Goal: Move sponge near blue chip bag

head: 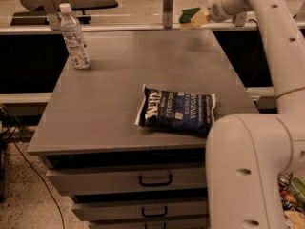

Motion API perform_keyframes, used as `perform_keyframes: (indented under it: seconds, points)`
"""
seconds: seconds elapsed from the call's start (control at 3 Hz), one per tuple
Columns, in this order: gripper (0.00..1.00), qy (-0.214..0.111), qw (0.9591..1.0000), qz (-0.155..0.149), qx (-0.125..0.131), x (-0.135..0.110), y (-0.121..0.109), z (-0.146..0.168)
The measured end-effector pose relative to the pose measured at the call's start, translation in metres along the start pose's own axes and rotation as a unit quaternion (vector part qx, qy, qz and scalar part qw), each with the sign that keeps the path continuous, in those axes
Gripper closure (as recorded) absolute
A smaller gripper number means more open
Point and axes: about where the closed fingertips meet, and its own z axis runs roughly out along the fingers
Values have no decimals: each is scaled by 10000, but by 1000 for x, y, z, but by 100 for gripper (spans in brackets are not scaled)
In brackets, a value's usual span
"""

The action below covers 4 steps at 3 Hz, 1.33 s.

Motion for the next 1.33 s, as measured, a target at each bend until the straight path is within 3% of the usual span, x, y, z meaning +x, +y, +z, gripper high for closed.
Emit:
perform_keyframes:
  seconds: [0.33, 0.67, 1.0, 1.33]
  points:
    - [100, 158, 9986, -329, -370, 20, 13, -32]
    - [100, 21, 9938, -569, -955, 42, 42, -55]
    - [100, 122, 9888, -606, -1357, 65, 73, -42]
    - [100, 149, 9889, -591, -1351, 67, 73, -40]
